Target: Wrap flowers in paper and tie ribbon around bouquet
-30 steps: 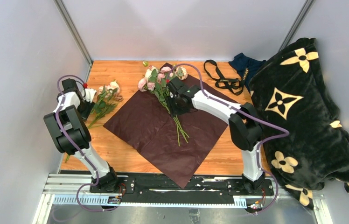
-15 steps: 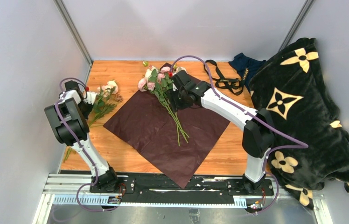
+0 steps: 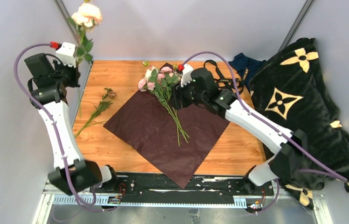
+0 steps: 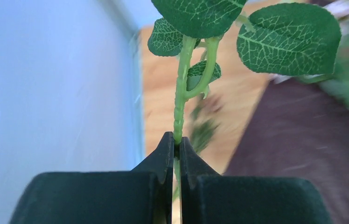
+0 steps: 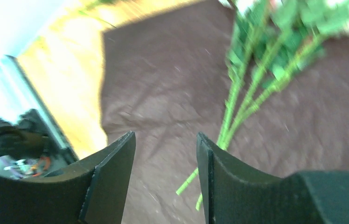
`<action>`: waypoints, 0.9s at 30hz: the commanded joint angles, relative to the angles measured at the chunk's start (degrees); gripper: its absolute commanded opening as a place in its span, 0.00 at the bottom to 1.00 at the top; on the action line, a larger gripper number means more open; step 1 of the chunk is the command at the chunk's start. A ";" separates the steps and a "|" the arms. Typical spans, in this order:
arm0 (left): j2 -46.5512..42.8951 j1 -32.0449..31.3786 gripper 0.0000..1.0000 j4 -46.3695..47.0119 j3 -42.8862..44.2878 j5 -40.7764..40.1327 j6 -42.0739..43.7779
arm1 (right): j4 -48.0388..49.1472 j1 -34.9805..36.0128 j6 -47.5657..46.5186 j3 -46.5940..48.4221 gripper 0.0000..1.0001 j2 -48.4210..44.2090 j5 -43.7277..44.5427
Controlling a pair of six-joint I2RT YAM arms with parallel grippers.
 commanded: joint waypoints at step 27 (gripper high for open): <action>-7.80 -42.69 0.98 -16.65 3.07 17.68 -7.97 | 28.15 -0.24 9.88 2.18 0.00 -0.36 1.38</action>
